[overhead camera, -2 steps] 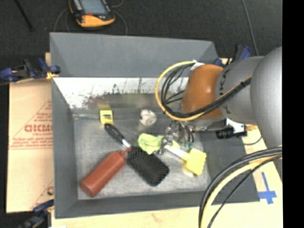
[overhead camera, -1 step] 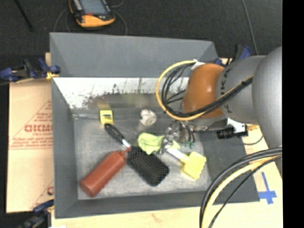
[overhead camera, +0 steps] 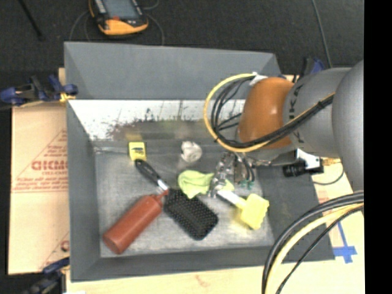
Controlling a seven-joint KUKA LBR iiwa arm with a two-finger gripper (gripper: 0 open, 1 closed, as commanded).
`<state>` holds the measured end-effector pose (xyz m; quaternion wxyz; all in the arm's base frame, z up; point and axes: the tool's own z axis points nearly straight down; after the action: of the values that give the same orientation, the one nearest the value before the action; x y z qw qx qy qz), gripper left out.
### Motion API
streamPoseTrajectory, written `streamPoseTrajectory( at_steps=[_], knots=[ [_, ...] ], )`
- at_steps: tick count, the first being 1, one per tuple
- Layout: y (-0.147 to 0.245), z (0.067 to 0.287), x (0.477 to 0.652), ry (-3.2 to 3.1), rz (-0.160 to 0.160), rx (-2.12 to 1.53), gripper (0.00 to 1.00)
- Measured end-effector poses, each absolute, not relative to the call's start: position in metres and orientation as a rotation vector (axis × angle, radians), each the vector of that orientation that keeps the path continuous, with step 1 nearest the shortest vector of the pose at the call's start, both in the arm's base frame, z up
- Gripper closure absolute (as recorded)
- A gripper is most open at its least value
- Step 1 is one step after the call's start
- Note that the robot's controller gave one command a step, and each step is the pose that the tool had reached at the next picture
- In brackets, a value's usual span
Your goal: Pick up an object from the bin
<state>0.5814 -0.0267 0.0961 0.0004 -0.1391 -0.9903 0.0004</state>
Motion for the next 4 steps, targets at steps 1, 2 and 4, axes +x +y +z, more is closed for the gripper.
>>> streamPoseTrajectory(
  at_steps=[1,2,4],
  knots=[
    [-0.026,0.114,0.582,-3.112,-0.001,-0.436,1.00],
    [-0.026,0.131,0.582,-3.114,-0.002,-0.435,1.00],
    [-0.026,0.146,0.584,-3.119,-0.002,-0.433,1.00]
  ],
)
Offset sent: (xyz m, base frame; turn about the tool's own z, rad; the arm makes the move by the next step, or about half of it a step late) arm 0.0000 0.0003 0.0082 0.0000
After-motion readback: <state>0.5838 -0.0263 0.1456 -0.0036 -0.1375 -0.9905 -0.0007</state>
